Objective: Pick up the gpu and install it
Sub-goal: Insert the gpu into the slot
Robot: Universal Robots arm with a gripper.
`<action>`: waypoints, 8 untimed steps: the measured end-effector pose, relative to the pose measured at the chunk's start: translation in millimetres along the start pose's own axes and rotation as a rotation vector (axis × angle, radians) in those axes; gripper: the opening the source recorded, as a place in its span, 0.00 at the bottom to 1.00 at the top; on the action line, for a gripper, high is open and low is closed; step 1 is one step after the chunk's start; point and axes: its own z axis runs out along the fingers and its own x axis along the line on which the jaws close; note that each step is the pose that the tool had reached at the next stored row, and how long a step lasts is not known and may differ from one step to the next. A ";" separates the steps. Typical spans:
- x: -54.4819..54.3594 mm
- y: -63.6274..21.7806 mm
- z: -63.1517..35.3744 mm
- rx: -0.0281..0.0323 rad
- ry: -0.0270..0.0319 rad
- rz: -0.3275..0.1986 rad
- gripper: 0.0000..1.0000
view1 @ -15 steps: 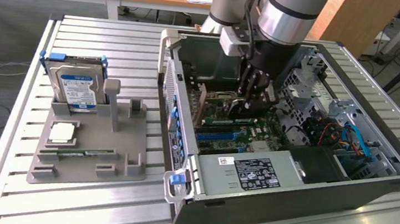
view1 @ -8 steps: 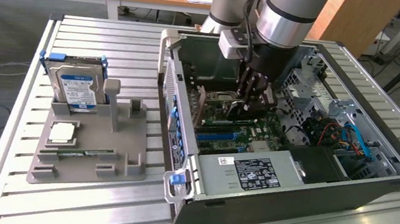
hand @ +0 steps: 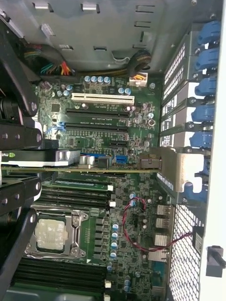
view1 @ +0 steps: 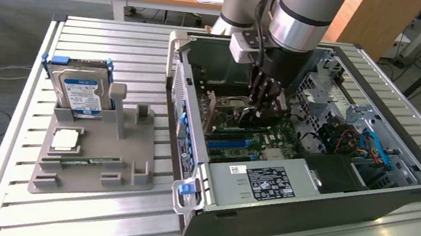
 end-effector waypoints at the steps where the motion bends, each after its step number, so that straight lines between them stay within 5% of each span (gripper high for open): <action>1: 0.0 0.0 0.0 0.0000 0.0001 0.001 0.27; 8: 0.0 0.5 1.2 0.0004 -0.0004 0.013 0.27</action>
